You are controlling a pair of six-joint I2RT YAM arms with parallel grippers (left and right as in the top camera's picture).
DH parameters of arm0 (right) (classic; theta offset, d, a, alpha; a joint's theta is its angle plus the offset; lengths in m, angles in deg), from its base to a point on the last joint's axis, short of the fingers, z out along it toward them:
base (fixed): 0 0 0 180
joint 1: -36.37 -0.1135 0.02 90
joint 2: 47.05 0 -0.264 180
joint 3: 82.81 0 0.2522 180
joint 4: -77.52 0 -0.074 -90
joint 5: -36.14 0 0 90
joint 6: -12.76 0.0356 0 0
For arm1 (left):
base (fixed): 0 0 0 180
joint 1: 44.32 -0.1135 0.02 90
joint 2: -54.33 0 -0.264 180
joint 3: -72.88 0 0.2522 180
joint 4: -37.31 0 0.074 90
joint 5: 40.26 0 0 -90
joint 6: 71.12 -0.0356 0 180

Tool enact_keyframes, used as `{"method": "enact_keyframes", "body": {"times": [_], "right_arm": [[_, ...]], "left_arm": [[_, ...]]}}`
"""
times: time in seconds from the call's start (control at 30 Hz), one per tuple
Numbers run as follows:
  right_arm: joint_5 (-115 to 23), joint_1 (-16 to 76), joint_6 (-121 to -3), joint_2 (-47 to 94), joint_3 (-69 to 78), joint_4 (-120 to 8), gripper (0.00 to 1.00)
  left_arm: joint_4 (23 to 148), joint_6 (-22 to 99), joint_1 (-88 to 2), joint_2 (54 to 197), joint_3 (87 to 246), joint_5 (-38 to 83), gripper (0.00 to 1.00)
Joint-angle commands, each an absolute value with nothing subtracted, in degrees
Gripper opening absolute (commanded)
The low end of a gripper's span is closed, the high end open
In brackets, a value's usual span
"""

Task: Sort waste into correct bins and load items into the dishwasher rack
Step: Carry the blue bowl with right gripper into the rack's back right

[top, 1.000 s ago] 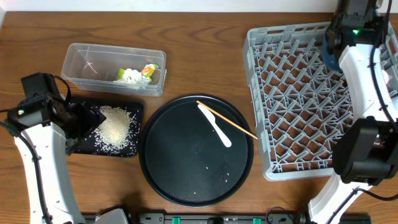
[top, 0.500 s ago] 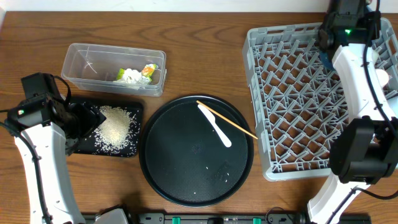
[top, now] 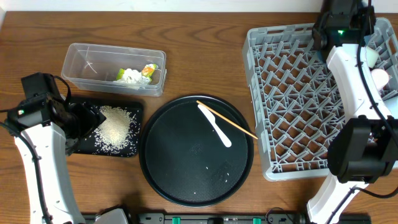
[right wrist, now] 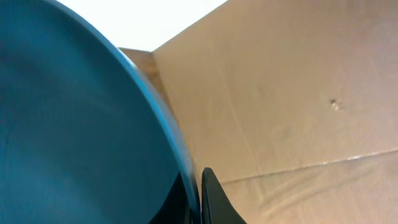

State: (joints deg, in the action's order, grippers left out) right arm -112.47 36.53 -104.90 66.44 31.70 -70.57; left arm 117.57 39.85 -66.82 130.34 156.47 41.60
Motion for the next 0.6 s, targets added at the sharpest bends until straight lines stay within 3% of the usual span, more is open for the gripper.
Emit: {"method": "enact_keyframes", "body": {"times": [0.0,0.57], "right_arm": [[-114.09,35.75,-114.3,66.52,31.59,-73.87,0.01],[-115.22,34.57,-117.6,66.52,24.07,-76.1,0.01]], "left_arm": [[117.87,39.7,-67.13,130.54,156.09,42.32,0.86],[117.83,39.5,-67.13,130.54,156.09,42.32,0.86]]}}
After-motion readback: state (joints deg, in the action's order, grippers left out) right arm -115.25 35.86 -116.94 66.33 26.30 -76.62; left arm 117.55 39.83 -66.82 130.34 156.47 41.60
